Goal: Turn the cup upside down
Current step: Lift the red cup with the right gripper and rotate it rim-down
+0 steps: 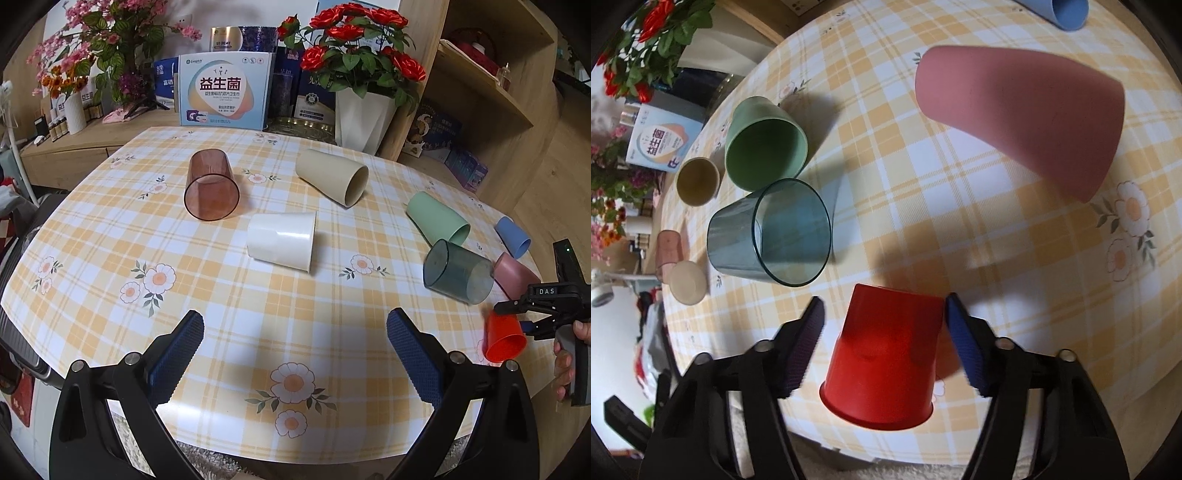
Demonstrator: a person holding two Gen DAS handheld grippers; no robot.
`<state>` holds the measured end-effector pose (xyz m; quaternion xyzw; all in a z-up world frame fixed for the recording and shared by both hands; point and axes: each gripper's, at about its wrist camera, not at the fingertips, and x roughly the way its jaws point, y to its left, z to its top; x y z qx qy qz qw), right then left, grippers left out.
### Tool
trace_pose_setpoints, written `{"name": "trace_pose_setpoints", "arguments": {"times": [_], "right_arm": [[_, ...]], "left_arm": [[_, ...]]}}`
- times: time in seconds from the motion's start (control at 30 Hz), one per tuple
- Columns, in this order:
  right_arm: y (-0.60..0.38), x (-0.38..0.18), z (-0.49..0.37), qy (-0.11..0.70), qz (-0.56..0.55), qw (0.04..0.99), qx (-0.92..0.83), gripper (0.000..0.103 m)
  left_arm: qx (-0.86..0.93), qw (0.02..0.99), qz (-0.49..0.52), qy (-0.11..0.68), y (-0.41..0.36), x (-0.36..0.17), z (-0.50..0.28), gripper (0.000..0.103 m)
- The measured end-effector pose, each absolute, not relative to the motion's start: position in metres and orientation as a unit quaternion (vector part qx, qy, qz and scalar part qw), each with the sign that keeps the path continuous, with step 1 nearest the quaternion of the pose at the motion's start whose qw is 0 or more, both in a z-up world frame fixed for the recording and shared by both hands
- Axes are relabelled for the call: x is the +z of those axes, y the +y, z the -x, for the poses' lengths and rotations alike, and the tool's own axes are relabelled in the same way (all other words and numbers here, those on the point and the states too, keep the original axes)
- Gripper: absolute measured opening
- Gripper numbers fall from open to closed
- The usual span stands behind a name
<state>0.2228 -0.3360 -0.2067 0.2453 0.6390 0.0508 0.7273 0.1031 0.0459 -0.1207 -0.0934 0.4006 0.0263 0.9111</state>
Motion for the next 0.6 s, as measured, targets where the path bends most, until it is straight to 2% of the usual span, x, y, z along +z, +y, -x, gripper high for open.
{"name": "trace_pose_setpoints", "arguments": {"times": [0.07,0.3,0.6], "right_arm": [[-0.335,-0.208,-0.222,0.639,-0.246,0.727,0.058,0.051],[-0.33,-0.197,-0.21,0.612,-0.22,0.755,0.08,0.05],[-0.325,-0.164,-0.173,0.528,-0.135,0.834,0.092,0.05]], "left_arm": [[0.027,0.911,0.09,0.402,0.044,-0.121,-0.103,0.097],[0.026,0.912,0.089,0.4,0.04,-0.121,-0.102,0.097],[0.026,0.912,0.087,0.4,0.035,-0.122,-0.099,0.097]]}}
